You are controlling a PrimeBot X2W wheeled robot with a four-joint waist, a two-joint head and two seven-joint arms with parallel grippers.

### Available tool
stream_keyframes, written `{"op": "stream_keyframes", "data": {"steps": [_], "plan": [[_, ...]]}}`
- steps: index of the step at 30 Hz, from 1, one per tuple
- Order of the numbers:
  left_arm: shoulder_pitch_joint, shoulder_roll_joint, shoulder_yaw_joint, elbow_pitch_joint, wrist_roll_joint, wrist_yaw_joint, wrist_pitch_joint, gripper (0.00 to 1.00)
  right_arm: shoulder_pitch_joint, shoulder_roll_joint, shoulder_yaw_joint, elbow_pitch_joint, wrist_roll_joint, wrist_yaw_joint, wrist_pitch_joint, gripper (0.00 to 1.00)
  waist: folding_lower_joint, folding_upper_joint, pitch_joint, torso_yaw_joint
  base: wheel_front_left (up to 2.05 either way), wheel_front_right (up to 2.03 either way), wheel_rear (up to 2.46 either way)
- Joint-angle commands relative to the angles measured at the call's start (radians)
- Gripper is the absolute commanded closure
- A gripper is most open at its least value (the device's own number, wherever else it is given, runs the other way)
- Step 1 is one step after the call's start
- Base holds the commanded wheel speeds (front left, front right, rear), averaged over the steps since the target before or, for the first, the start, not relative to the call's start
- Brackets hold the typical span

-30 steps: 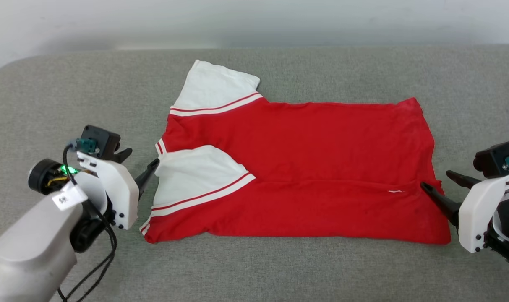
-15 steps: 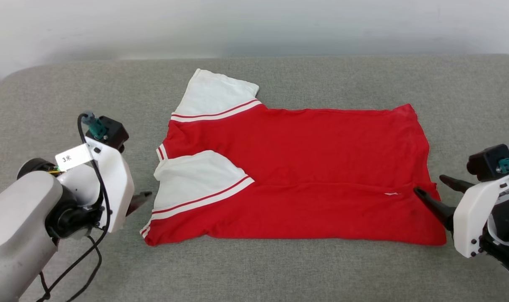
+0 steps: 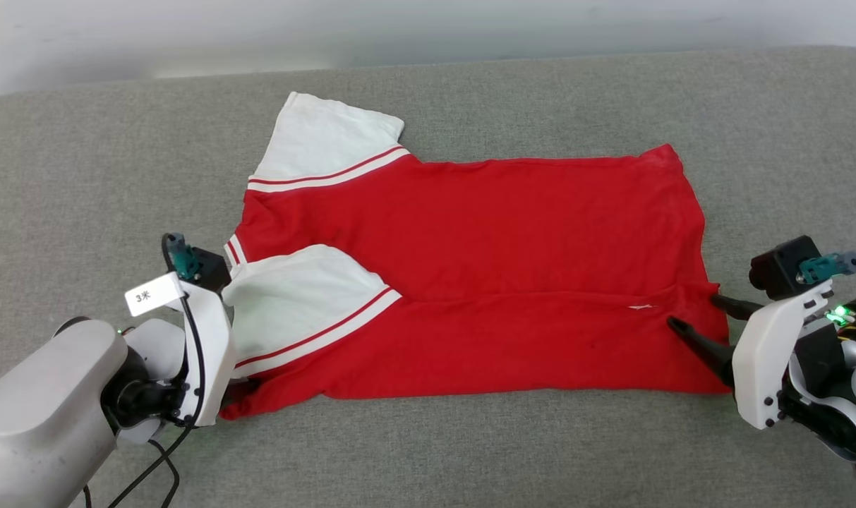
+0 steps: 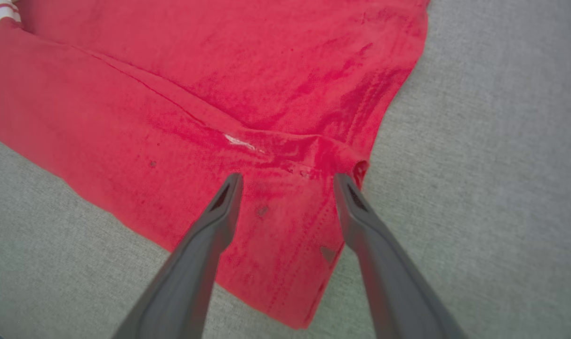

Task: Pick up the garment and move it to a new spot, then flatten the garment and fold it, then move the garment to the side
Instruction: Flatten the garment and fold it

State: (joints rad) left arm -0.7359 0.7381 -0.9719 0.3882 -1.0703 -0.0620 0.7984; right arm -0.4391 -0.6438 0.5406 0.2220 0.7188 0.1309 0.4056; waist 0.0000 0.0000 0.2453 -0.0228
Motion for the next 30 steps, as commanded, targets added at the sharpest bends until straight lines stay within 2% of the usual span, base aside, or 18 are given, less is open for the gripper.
{"op": "stream_keyframes", "data": {"steps": [1, 4, 6, 10, 16, 19, 23, 27, 30], "plan": [[0.050, -0.023, -0.025, 0.034, -0.008, -0.002, 0.010, 0.00, -0.019, 0.007, 0.005, 0.003, 0.004, 0.000, 0.001, 0.00, 0.0000, 0.0000, 0.008, -0.008, 0.00, 0.00, 0.00], [0.073, -0.039, -0.041, 0.062, -0.019, -0.015, 0.017, 0.00, -0.029, 0.004, 0.015, 0.013, 0.012, 0.000, -0.001, 0.00, 0.0000, 0.0000, 0.007, -0.012, 0.00, 0.00, 0.00], [0.079, -0.047, -0.044, 0.068, -0.024, -0.024, 0.014, 1.00, -0.043, -0.004, 0.017, 0.018, 0.015, 0.000, -0.004, 0.00, 0.0000, 0.0000, 0.002, -0.011, 0.00, 0.00, 0.00], [0.068, -0.042, -0.039, 0.062, -0.029, -0.036, 0.000, 1.00, -0.062, -0.024, 0.026, 0.016, 0.029, 0.000, 0.004, 0.00, 0.0000, 0.0000, -0.018, -0.004, 0.00, 0.00, 0.00], [0.032, -0.004, -0.018, 0.020, -0.009, -0.050, -0.046, 1.00, -0.127, -0.102, 0.035, -0.028, 0.038, 0.000, 0.060, 0.00, 0.0000, 0.0000, -0.056, 0.014, 0.00, 0.00, 0.00], [0.019, 0.014, -0.013, -0.017, 0.000, -0.051, -0.057, 1.00, -0.164, -0.147, 0.050, -0.056, 0.057, 0.000, 0.136, 0.00, 0.0000, 0.0000, -0.069, 0.022, 0.00, 0.00, 0.00], [0.013, 0.036, -0.006, -0.074, 0.005, -0.044, -0.062, 1.00, -0.199, -0.201, 0.082, -0.077, 0.105, 0.000, 0.299, 0.00, 0.0000, 0.0000, -0.075, 0.031, 0.00, 0.00, 0.00], [0.006, 0.048, -0.004, -0.127, 0.009, -0.035, -0.058, 1.00, -0.207, -0.209, 0.109, -0.058, 0.147, 0.000, 0.436, 0.00, 0.0000, 0.0000, -0.064, 0.041, 0.00, 0.00, 0.00], [-0.005, 0.047, -0.004, -0.152, 0.017, -0.029, -0.060, 1.00, -0.199, -0.175, 0.107, -0.018, 0.159, 0.000, 0.472, 0.00, 0.0000, 0.0000, -0.046, 0.050, 0.00, 0.00, 0.00]]}}
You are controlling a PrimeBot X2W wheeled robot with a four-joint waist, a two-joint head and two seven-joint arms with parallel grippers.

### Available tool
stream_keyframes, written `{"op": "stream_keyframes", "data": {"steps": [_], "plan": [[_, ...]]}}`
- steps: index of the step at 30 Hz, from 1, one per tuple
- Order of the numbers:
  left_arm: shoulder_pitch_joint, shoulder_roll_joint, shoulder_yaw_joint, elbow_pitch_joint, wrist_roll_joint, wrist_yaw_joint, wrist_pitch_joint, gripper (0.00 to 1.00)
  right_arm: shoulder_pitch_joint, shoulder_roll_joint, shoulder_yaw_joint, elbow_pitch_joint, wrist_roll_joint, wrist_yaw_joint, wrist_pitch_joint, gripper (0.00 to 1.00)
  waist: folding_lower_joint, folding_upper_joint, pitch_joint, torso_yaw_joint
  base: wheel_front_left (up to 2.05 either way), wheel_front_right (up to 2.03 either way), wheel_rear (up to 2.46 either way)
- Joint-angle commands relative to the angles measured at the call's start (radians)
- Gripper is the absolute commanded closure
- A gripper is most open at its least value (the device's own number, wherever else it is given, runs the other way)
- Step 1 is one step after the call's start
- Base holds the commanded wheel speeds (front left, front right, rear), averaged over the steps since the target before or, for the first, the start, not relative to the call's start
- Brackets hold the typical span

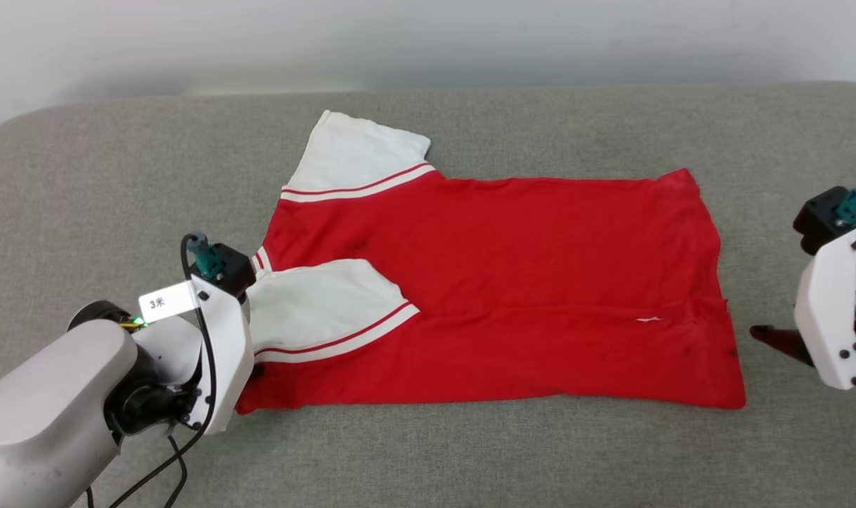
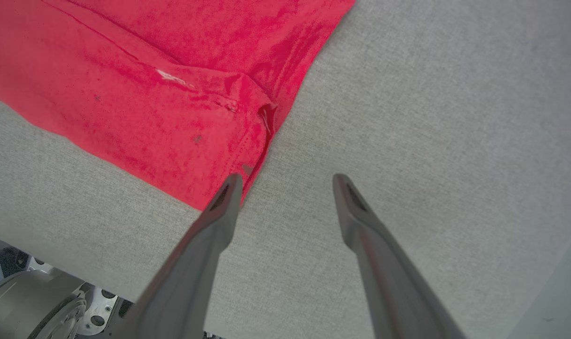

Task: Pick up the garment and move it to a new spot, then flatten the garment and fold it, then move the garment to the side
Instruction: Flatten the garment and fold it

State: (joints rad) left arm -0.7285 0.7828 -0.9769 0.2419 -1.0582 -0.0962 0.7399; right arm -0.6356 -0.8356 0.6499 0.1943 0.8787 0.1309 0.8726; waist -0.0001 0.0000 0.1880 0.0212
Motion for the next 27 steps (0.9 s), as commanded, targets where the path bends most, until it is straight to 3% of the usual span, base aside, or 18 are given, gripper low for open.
{"op": "stream_keyframes", "data": {"steps": [1, 12, 17, 18, 19, 20, 27], "plan": [[-0.014, 0.001, 0.000, -0.011, 0.008, 0.008, -0.002, 1.00, 0.002, 0.030, -0.002, 0.027, -0.004, 0.000, 0.007, 0.00, 0.0001, 0.0000, 0.017, 0.009, 0.00, 0.00, 0.00], [-0.030, -0.015, -0.004, -0.032, 0.027, 0.009, -0.017, 1.00, 0.115, 0.193, 0.062, 0.225, -0.018, 0.000, -0.045, 0.00, 0.0001, 0.0000, 0.074, 0.029, 0.00, 0.00, 0.00], [-0.017, -0.020, -0.010, -0.019, 0.026, 0.006, -0.023, 1.00, 0.133, 0.228, 0.107, 0.243, 0.004, 0.002, -0.096, 0.00, 0.0001, 0.0000, 0.082, 0.026, 0.00, 0.00, 0.00], [-0.013, -0.020, -0.012, -0.017, 0.025, 0.004, -0.023, 1.00, 0.123, 0.226, 0.105, 0.242, 0.009, 0.002, -0.116, 0.16, 0.0001, 0.0000, 0.081, 0.025, 0.00, 0.00, 0.00], [-0.009, -0.019, -0.014, -0.012, 0.025, 0.003, -0.026, 1.00, 0.113, 0.222, 0.104, 0.243, 0.013, 0.002, -0.130, 0.96, 0.0001, 0.0000, 0.076, 0.023, 0.00, 0.00, 0.00], [-0.006, -0.020, -0.016, -0.008, 0.024, 0.002, -0.028, 1.00, 0.104, 0.215, 0.104, 0.241, 0.014, 0.002, -0.144, 1.00, 0.0001, 0.0000, 0.071, 0.022, 0.00, 0.00, 0.00], [0.014, -0.013, -0.007, 0.000, 0.007, 0.001, -0.049, 1.00, 0.074, 0.135, 0.106, 0.189, 0.042, 0.001, -0.228, 1.00, 0.0001, 0.0000, 0.008, 0.019, 0.00, 0.00, 0.00]]}}
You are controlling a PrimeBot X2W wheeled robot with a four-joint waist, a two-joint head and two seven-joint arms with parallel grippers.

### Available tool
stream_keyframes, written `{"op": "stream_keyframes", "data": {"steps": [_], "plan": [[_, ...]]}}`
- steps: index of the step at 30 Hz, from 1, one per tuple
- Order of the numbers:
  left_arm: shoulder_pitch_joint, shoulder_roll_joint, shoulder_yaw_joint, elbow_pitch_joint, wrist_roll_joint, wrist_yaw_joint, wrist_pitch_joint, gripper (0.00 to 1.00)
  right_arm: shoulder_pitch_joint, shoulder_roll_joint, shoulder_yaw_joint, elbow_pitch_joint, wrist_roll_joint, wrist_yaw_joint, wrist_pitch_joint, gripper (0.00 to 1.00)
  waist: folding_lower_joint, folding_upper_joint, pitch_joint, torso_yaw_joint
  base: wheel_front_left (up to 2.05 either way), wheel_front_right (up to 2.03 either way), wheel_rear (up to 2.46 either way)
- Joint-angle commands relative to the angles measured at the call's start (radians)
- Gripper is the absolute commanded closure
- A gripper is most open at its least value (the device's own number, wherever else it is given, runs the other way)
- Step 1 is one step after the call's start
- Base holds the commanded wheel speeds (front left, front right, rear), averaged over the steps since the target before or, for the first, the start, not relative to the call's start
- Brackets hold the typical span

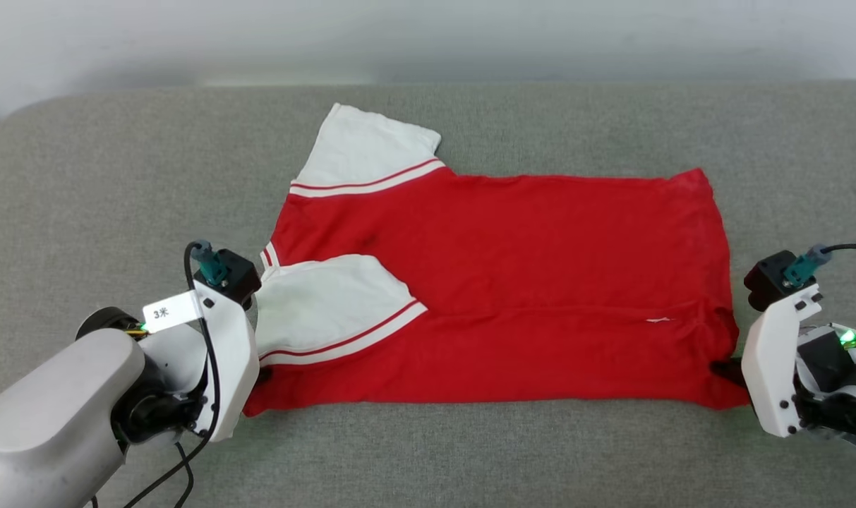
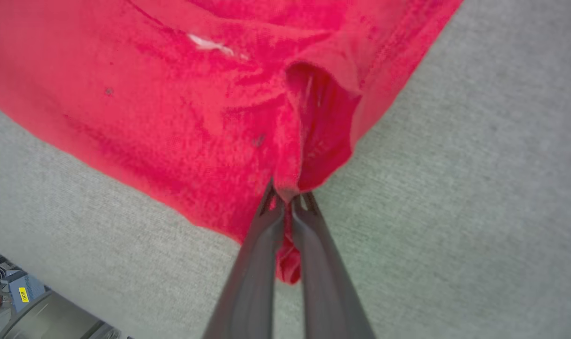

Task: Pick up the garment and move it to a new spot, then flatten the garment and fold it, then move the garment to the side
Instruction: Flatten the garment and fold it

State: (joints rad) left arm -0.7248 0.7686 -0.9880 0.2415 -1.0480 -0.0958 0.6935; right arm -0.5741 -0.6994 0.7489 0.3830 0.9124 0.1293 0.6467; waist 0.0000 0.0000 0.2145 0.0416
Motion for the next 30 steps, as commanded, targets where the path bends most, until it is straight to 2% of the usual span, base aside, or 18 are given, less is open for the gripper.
{"op": "stream_keyframes", "data": {"steps": [1, 9, 13, 16, 21, 27, 28, 29, 30], "plan": [[0.014, 0.006, 0.005, -0.002, -0.007, 0.001, -0.005, 1.00, 0.013, -0.017, 0.008, -0.014, 0.013, 0.002, -0.011, 1.00, 0.0000, 0.0000, -0.032, -0.002, 0.00, 0.00, 0.00], [0.090, 0.061, -0.006, -0.081, -0.043, 0.009, 0.004, 1.00, 0.078, -0.152, 0.007, -0.153, 0.071, 0.001, -0.049, 1.00, 0.0000, 0.0000, -0.112, -0.004, 0.00, 0.00, 0.00], [0.155, 0.094, -0.023, -0.160, -0.060, 0.035, 0.004, 1.00, 0.166, -0.228, -0.013, -0.220, 0.094, 0.001, -0.038, 1.00, 0.0000, 0.0000, -0.135, -0.006, 0.00, 0.00, 0.00], [0.196, 0.103, -0.037, -0.194, -0.064, 0.051, 0.000, 1.00, 0.223, -0.254, -0.032, -0.237, 0.107, 0.001, -0.026, 1.00, 0.0000, 0.0000, -0.136, -0.009, 0.00, 0.00, 0.00], [0.241, 0.091, -0.050, -0.192, -0.071, 0.069, -0.024, 1.00, 0.284, -0.230, -0.049, -0.214, 0.093, 0.001, -0.007, 1.00, 0.0000, 0.0000, -0.114, -0.016, 0.00, 0.00, 0.00], [0.260, 0.065, -0.060, -0.125, -0.073, 0.063, -0.041, 1.00, 0.312, -0.140, -0.052, -0.108, 0.051, 0.001, -0.022, 1.00, 0.0000, 0.0000, -0.092, -0.018, 0.00, 0.00, 0.00], [0.261, 0.059, -0.058, -0.117, -0.072, 0.062, -0.051, 1.00, 0.312, -0.124, -0.056, -0.095, 0.048, 0.001, -0.037, 0.91, 0.0000, 0.0000, -0.091, -0.016, 0.00, 0.00, 0.00], [0.262, 0.054, -0.053, -0.111, -0.069, 0.060, -0.063, 0.05, 0.315, -0.112, -0.059, -0.087, 0.046, 0.001, -0.050, 0.23, 0.0000, 0.0000, -0.092, -0.015, 0.00, 0.00, 0.00], [0.263, 0.052, -0.048, -0.105, -0.070, 0.061, -0.075, 0.00, 0.315, -0.101, -0.063, -0.086, 0.041, 0.001, -0.069, 0.00, 0.0000, 0.0000, -0.094, -0.013, 0.00, 0.00, 0.00]]}}
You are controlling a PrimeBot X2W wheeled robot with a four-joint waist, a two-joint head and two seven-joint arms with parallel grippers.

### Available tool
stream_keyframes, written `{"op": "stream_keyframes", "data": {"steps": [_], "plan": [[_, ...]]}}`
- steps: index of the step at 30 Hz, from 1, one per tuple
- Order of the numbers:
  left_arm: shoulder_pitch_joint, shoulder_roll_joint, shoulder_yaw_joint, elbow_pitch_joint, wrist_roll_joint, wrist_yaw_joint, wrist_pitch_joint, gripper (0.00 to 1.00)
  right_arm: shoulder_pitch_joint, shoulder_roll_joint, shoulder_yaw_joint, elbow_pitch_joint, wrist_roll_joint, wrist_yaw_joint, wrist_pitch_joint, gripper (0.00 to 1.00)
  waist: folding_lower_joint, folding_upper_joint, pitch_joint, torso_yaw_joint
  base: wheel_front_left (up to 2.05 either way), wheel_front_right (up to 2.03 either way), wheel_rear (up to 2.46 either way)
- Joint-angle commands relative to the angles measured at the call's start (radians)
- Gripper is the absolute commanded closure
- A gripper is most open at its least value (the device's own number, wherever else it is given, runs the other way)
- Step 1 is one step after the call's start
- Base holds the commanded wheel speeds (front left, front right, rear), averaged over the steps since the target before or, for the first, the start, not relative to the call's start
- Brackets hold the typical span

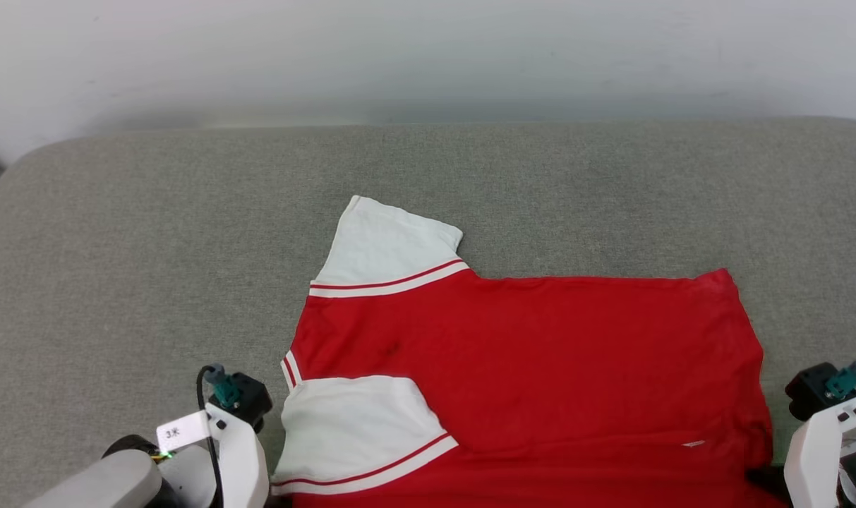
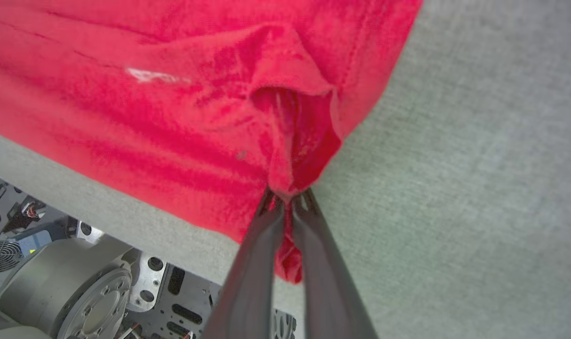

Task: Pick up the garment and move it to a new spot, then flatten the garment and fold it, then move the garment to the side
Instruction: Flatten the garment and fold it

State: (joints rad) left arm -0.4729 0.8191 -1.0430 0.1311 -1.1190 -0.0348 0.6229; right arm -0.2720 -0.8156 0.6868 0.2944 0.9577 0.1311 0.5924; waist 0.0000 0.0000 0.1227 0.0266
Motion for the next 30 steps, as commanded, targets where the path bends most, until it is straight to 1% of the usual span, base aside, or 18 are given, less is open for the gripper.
{"op": "stream_keyframes", "data": {"steps": [1, 4, 7, 8, 12, 14, 17, 20, 25, 30], "plan": [[0.007, 0.004, 0.011, 0.007, 0.003, -0.003, -0.014, 0.00, 0.009, 0.019, -0.013, 0.004, -0.013, -0.001, -0.039, 0.00, 0.0000, 0.0000, -0.007, 0.003, 0.00, 0.00, 0.00], [-0.015, 0.013, 0.036, 0.000, 0.006, -0.004, -0.049, 0.00, 0.005, 0.011, -0.041, -0.016, -0.042, -0.001, -0.117, 0.00, 0.0000, 0.0000, -0.023, 0.007, 0.00, 0.00, 0.00], [-0.042, 0.040, 0.068, -0.023, 0.027, 0.010, -0.088, 0.00, -0.003, 0.015, -0.094, -0.042, -0.092, -0.001, -0.239, 0.00, 0.0000, 0.0000, -0.037, 0.007, 0.00, 0.00, 0.00], [-0.051, 0.047, 0.080, -0.031, 0.034, 0.017, -0.104, 0.00, -0.011, 0.025, -0.134, -0.041, -0.115, -0.001, -0.296, 0.00, 0.0000, 0.0000, -0.040, 0.006, 0.00, 0.00, 0.00], [-0.104, 0.072, 0.131, -0.052, 0.079, 0.046, -0.167, 0.00, -0.008, 0.093, -0.251, -0.060, -0.213, -0.001, -0.469, 0.00, 0.0000, 0.0000, -0.039, -0.005, 0.00, 0.00, 0.00], [-0.134, 0.074, 0.152, -0.051, 0.111, 0.065, -0.203, 0.00, 0.000, 0.128, -0.302, -0.086, -0.278, -0.001, -0.531, 0.00, 0.0000, 0.0000, -0.030, -0.015, 0.00, 0.00, 0.00], [-0.188, 0.065, 0.177, -0.048, 0.146, 0.083, -0.234, 0.00, 0.024, 0.197, -0.391, -0.126, -0.370, -0.001, -0.603, 0.00, 0.0000, 0.0000, -0.011, -0.031, 0.00, 0.00, 0.00], [-0.254, 0.061, 0.200, -0.037, 0.166, 0.091, -0.228, 0.00, 0.061, 0.272, -0.478, -0.190, -0.471, -0.001, -0.658, 0.00, 0.0000, 0.0000, 0.023, -0.048, 0.00, 0.00, 0.00], [-0.392, 0.037, 0.227, 0.010, 0.174, 0.074, -0.167, 0.00, 0.136, 0.393, -0.595, -0.322, -0.601, -0.001, -0.697, 0.00, 0.0000, 0.0000, 0.100, -0.079, 0.00, 0.00, 0.00], [-0.546, -0.005, 0.233, 0.073, 0.162, 0.052, -0.046, 0.00, 0.180, 0.477, -0.634, -0.424, -0.670, -0.001, -0.679, 0.00, 0.0000, 0.0000, 0.193, -0.118, 0.00, 0.00, 0.00]]}}
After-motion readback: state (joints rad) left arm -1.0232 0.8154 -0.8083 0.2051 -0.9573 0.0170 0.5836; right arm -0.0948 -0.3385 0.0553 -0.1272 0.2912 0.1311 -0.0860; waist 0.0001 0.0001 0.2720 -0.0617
